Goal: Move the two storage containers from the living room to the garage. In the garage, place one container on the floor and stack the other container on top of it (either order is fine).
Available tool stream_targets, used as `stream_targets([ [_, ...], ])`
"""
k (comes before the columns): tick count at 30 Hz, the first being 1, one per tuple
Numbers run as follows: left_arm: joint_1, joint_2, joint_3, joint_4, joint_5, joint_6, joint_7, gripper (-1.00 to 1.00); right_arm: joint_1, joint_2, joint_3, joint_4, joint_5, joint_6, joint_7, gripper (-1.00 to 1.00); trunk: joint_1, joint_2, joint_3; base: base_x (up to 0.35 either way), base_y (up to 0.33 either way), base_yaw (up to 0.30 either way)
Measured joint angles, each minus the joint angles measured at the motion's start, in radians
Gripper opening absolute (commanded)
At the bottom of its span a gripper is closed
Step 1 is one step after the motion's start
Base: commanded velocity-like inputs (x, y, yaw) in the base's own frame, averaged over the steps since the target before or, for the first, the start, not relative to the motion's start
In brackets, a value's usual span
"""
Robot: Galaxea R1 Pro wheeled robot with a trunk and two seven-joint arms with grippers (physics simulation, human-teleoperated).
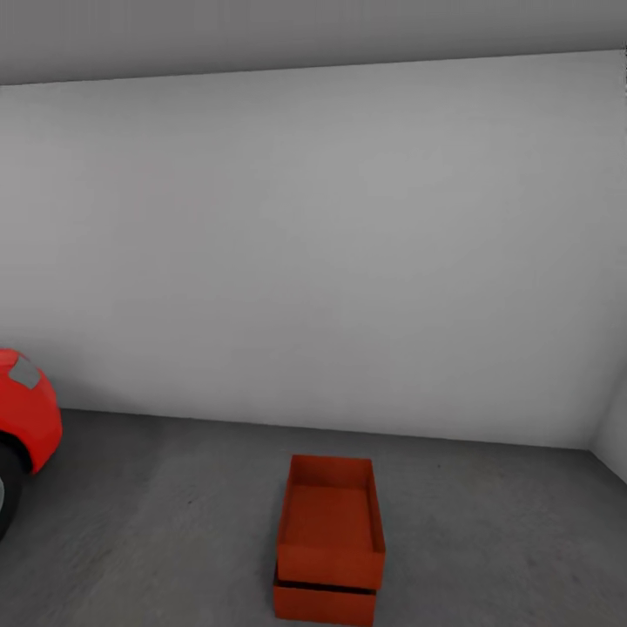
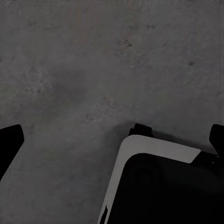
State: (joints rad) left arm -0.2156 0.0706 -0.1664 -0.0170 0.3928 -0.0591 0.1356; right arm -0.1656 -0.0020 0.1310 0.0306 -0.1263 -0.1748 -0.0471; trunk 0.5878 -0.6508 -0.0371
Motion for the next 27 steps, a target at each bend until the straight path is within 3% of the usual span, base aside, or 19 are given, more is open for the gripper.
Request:
stream_targets([
  [27,0.0,0.0,0.0,0.0,0.0,0.0,0.0,1.0,0.0,0.0,0.006,-0.001,0.013,0.0,-0.005,1.0,0.0,0.0,0.006,0.0,0.0,-0.042],
])
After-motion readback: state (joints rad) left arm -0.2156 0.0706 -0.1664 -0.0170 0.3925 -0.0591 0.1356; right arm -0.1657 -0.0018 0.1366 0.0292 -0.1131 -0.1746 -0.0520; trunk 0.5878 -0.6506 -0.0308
